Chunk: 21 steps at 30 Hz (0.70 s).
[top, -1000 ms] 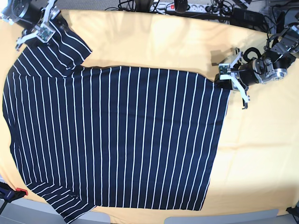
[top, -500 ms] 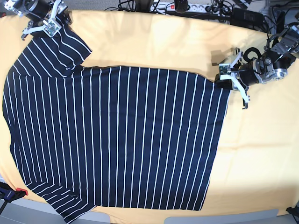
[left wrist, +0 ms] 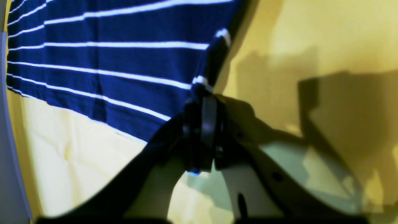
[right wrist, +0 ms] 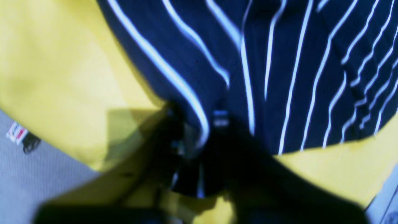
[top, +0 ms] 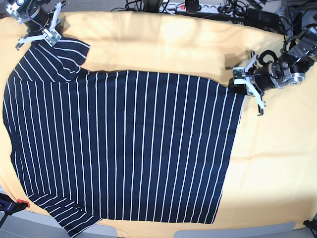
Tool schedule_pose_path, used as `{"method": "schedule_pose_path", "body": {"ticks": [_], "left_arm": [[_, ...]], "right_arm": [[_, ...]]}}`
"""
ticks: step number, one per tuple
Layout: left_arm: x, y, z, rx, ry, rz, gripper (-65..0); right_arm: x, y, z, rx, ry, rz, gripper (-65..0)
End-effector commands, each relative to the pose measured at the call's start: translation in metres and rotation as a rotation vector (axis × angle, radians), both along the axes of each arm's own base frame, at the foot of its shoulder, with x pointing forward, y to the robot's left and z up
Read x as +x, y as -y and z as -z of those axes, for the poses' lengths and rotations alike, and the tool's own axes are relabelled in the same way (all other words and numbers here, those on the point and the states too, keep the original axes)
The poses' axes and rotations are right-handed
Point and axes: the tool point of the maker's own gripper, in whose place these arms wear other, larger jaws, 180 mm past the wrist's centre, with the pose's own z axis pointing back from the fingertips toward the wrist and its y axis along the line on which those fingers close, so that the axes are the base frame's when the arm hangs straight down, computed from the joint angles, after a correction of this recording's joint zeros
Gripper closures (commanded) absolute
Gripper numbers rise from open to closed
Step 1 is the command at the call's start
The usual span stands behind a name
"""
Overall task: Fold the T-shirt properly
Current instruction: 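Grasp the shirt's shoulder edges with the left and right grippers, then lift the shoulders and pull the shirt toward the robot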
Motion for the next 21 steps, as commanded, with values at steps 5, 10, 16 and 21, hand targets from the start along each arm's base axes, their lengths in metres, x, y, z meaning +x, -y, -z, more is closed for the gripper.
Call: {"method": "schedule_pose_path", "body": {"ticks": [5, 10, 16, 21], "left_arm": [[-0.001, -0.012, -0.016, 0.054, 0.012, 0.036, 0.0], [-0.026, -0.014, -0.024, 0.062, -0.103, 0.097, 0.0], [-0.047, -0.019, -0.035, 0.074, -0.197, 0.142, 0.0], [-0.073, -0.014, -0.039, 0.059, -0.298, 0.224, 0.0]], "right_arm": [[0.018, -0.008, -0.031, -0.044, 0.074, -0.016, 0.0], [0.010, -0.012, -0.041, -0.101, 0.015, -0.041, 0.0], [-0.025, -0.003, -0.032, -0.159, -0.096, -0.069, 0.0], [-0.063, 0.010, -0.027, -0.234, -0.191, -0.077, 0.0]]}}
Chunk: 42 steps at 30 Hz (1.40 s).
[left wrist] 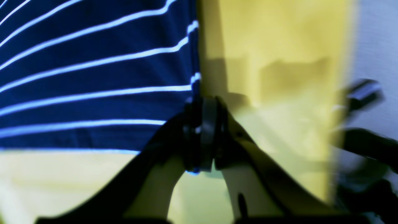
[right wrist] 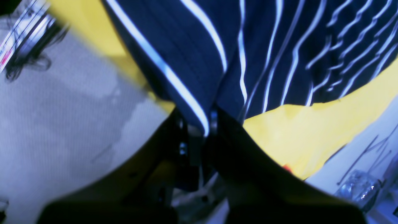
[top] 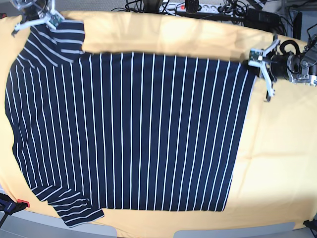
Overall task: Fold the T-shirt properly
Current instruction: 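Lift the shoulders and pull the shirt toward the robot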
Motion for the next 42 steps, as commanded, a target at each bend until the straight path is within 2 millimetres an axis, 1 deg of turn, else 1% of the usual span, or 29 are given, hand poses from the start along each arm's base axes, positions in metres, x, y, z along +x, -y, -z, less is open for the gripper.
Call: {"method": "schedule_pose_path", "body": {"ticks": [1, 3, 6, 8, 10, 15, 17, 19, 24, 26, 28, 29, 33, 36, 38, 40, 42], "left_arm": [[0.003, 0.000, -0.012, -0.019, 0.012, 0.010, 0.0], [0.000, 0.004, -0.015, -0.045, 0.003, 0.020, 0.0], [-0.003, 0.001, -0.014, -0.033, -0.004, 0.022, 0.0], [-0.007, -0.002, -0.014, -0.025, -0.015, 0.025, 0.0], [-0.016, -0.004, -0.015, -0.014, -0.038, 0.037, 0.0], [-0.055, -0.003, -0.018, 0.010, -0.126, 0.100, 0.0], [-0.066, -0.002, -0.021, 0.021, -0.148, 0.127, 0.0], [-0.070, -0.005, -0.021, 0.062, -0.144, 0.142, 0.0], [-0.069, -0.009, -0.019, 0.103, -0.127, 0.149, 0.0], [-0.065, -0.012, -0.019, 0.121, -0.113, 0.151, 0.0], [-0.059, -0.012, -0.021, 0.124, -0.092, 0.151, 0.0], [-0.056, -0.010, -0.024, 0.121, -0.077, 0.154, 0.0], [-0.043, 0.008, -0.039, 0.073, -0.018, 0.170, 0.0], [-0.039, 0.026, -0.051, 0.009, 0.006, 0.177, 0.0], [-0.038, 0.035, -0.056, -0.017, 0.023, 0.188, 0.0], [-0.034, 0.042, -0.058, -0.038, 0.043, 0.194, 0.0], [-0.029, 0.044, -0.058, -0.034, 0.070, 0.201, 0.0]], "right_arm": [[-0.007, 0.005, -0.004, -0.034, -0.020, -0.010, 0.0], [-0.023, 0.010, -0.003, -0.061, -0.062, 0.007, 0.0], [-0.043, 0.013, -0.003, -0.072, -0.107, 0.029, 0.0], [-0.041, 0.014, -0.004, -0.075, -0.096, 0.039, 0.0], [-0.041, 0.014, -0.005, -0.075, -0.095, 0.039, 0.0], [-0.035, 0.022, -0.009, -0.125, -0.059, 0.029, 0.0], [-0.033, 0.023, -0.010, -0.137, -0.053, 0.023, 0.0], [-0.033, 0.023, -0.009, -0.136, -0.054, 0.022, 0.0], [-0.031, 0.022, -0.010, -0.130, -0.039, 0.023, 0.0], [-0.023, 0.022, -0.016, -0.151, -0.003, 0.015, 0.0], [-0.009, 0.022, -0.029, -0.188, 0.064, -0.006, 0.0], [-0.003, 0.025, -0.034, -0.217, 0.095, -0.016, 0.0], [0.015, 0.044, -0.053, -0.318, 0.190, -0.028, 0.0], [0.033, 0.061, -0.072, -0.377, 0.275, -0.023, 0.0], [0.042, 0.074, -0.086, -0.417, 0.318, -0.018, 0.0], [0.052, 0.084, -0.100, -0.424, 0.369, -0.004, 0.0], [0.066, 0.085, -0.110, -0.380, 0.421, -0.003, 0.0]]}}
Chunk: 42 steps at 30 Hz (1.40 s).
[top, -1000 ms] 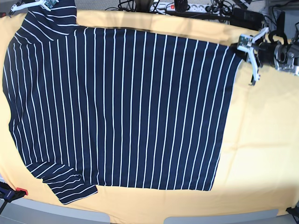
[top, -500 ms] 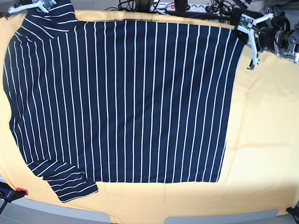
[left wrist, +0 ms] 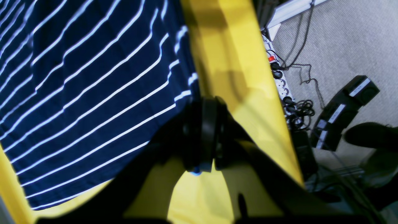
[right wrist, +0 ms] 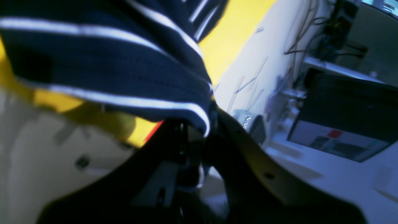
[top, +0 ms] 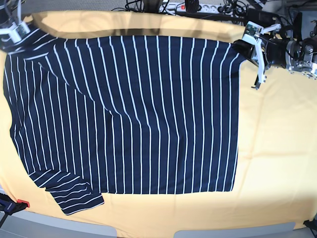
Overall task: Fold the T-shirt properly
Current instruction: 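Lift the shoulders and pull the shirt toward the robot, then lay the shoulder edge down across the shirt's middle, folding it over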
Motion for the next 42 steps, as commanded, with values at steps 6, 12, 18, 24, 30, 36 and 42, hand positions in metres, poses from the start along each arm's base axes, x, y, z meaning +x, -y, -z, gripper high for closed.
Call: {"method": "schedule_pose_path", "body": {"ticks": [6, 12, 18, 24, 30, 36, 42], "left_arm": [[0.032, -0.035, 0.002, 0.205, 0.144, -0.052, 0.0], [0.055, -0.032, -0.018, 0.179, 0.227, -0.051, 0.0], [0.065, -0.017, -0.023, 0.103, 0.244, -0.056, 0.0], [0.089, -0.004, -0.007, -0.009, 0.231, -0.129, 0.0], [0.136, -0.005, -0.008, -0.079, 0.276, -0.234, 0.0], [0.166, -0.005, -0.007, -0.155, 0.265, -0.319, 0.0], [0.177, -0.001, -0.004, -0.194, 0.257, -0.343, 0.0]], "right_arm": [[0.020, -0.031, 0.006, 0.223, -0.048, -0.104, 0.0], [0.052, -0.054, -0.006, 0.290, 0.016, -0.231, 0.0], [0.074, -0.057, -0.003, 0.412, 0.035, -0.251, 0.0], [0.103, -0.048, -0.003, 0.520, 0.090, -0.250, 0.0], [0.132, -0.049, 0.028, 0.574, 0.080, -0.233, 0.0], [0.165, -0.041, 0.057, 0.560, 0.059, -0.213, 0.0], [0.199, -0.038, 0.064, 0.569, 0.054, -0.209, 0.0]]}}
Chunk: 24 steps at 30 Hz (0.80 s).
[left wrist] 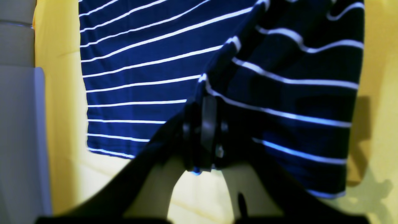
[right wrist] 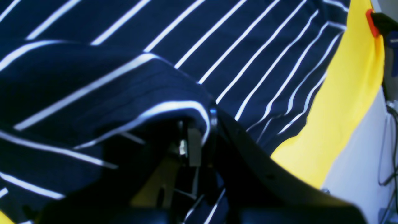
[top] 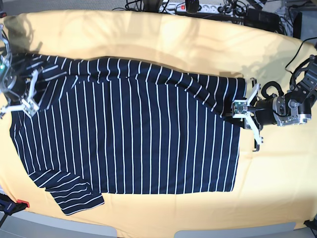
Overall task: Fold the T-shirt properly
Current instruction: 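Lay the shoulder edge down across the shirt's middle, folding it over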
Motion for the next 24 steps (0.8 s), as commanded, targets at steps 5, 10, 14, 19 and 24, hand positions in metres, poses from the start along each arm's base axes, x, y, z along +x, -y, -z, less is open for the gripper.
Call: {"method": "schedule_pose_path", "body": {"ticks": [5, 10, 14, 19, 24], "left_arm": [[0.022, -0.007, -0.016, -0.028, 0.076, -0.053, 0.0], [0.040, -0.009, -0.028, -0.065, 0.169, -0.118, 0.0], [0.039, -0.009, -0.026, -0.058, 0.160, -0.114, 0.0], [0.050, -0.021, -0.027, -0.025, 0.200, -0.194, 0.0], [0.043, -0.019, -0.021, -0.024, 0.139, -0.182, 0.0]], "right_arm": [[0.035, 0.014, -0.015, -0.024, 0.052, 0.018, 0.0], [0.053, 0.013, -0.017, -0.025, 0.061, 0.022, 0.0], [0.063, 0.015, -0.024, -0.019, 0.111, 0.065, 0.0], [0.063, 0.030, -0.023, -0.084, 0.113, 0.128, 0.0], [0.064, 0.027, -0.024, -0.076, 0.117, 0.111, 0.0]]}}
